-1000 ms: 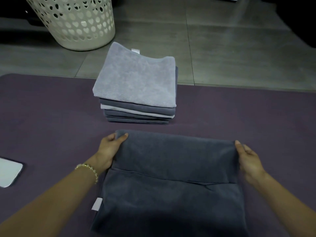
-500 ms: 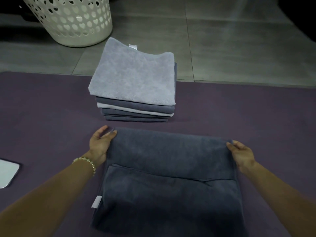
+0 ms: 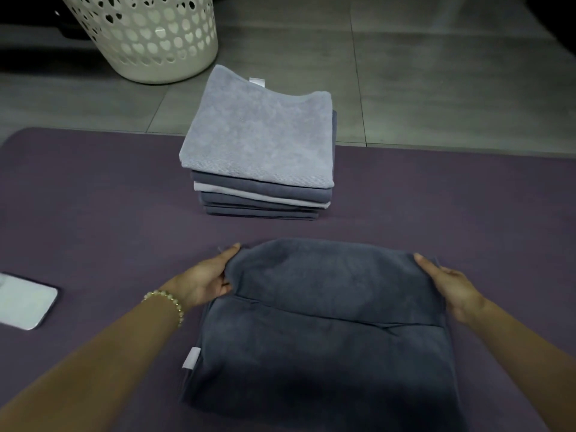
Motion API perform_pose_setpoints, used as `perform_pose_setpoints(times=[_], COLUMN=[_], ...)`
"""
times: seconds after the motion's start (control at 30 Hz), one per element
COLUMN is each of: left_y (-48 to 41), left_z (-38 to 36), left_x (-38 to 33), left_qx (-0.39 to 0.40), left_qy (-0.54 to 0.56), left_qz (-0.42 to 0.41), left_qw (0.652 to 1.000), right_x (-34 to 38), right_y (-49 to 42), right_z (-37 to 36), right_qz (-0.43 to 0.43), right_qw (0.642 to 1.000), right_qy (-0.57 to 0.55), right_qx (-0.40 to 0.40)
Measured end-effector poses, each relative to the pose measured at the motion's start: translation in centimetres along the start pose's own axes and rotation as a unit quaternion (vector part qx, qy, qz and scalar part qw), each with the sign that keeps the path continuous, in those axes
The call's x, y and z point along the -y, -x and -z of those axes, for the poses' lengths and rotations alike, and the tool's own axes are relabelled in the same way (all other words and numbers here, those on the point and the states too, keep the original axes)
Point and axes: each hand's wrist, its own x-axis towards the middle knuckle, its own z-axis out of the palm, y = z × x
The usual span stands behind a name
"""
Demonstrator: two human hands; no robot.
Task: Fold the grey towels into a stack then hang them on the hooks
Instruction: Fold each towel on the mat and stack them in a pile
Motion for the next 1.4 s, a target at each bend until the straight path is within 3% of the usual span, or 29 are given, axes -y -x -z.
perform_pose_setpoints(times=[0.2,0.33,0.4,0.47,0.5,0.53,0.6,0.67,0.73,0.77,0.8,0.9,0.93,1.03,1.13,1.23,1.3,1.4], left_y=[-0.4,-1.3,-1.2,-0.2,0.2,0.7,2.1,2.6,2.6,2.7,2.9,3.8,4.4,6.1,6.6,4.4,2.2,-0.5], left_z=[-0.1,0.7,0.8,0.6,0.6,0.6,0.5,0.8,1.3,1.6,1.9,3.2,3.6,4.5,4.1,2.5,1.7,2.1], left_x=[0.1,-1.1,-0.5,0.7,1.5,2.4,3.3,3.6,3.3,3.2,3.0,3.1,3.2,3.6,2.6,0.8,0.5,1.7], left_qx=[-0.102,-0.154,-0.205,-0.201,-0.141,-0.062,0.068,0.082,0.06,0.054,0.053,0.044,0.048,0.096,0.12,0.016,-0.062,-0.143], left_qy=[0.062,-0.116,-0.222,-0.344,-0.399,-0.441,-0.523,-0.634,-0.719,-0.728,-0.703,-0.508,-0.44,-0.28,-0.154,-0.103,-0.133,-0.227], left_qz=[-0.173,-0.246,-0.297,-0.397,-0.428,-0.412,-0.329,-0.288,-0.267,-0.254,-0.244,-0.219,-0.209,-0.164,-0.161,-0.19,-0.216,-0.21], left_qw=[0.978,0.95,0.906,0.827,0.799,0.795,0.783,0.713,0.638,0.634,0.666,0.832,0.872,0.941,0.967,0.976,0.965,0.94], right_x=[0.4,0.2,-0.2,-1.1,-1.6,-2.0,-3.1,-4.0,-4.2,-4.3,-4.2,-3.9,-3.7,-2.2,0.2,2.3,2.3,0.1], right_y=[-0.3,-0.9,-0.7,-0.4,-0.1,0.6,2.1,3.1,3.2,3.1,3.2,4.0,4.6,6.3,6.5,4.8,2.9,0.7], right_z=[0.2,0.2,0.2,0.4,0.5,0.5,0.6,1.0,1.5,1.7,1.7,1.9,2.2,3.5,4.1,2.8,1.3,-0.5], right_qz=[0.054,0.088,0.149,0.248,0.289,0.315,0.291,0.249,0.242,0.23,0.208,0.174,0.166,0.143,0.12,0.161,0.203,0.145], right_qw=[0.997,0.994,0.978,0.94,0.925,0.919,0.913,0.878,0.849,0.843,0.84,0.851,0.863,0.903,0.929,0.958,0.971,0.987], right_qy=[-0.038,-0.024,0.071,0.168,0.2,0.222,0.266,0.358,0.432,0.453,0.468,0.449,0.425,0.329,0.259,0.183,0.115,0.023], right_qx=[-0.031,-0.065,-0.129,-0.162,-0.141,-0.082,0.1,0.198,0.182,0.176,0.177,0.209,0.215,0.238,0.234,0.151,0.049,-0.061])
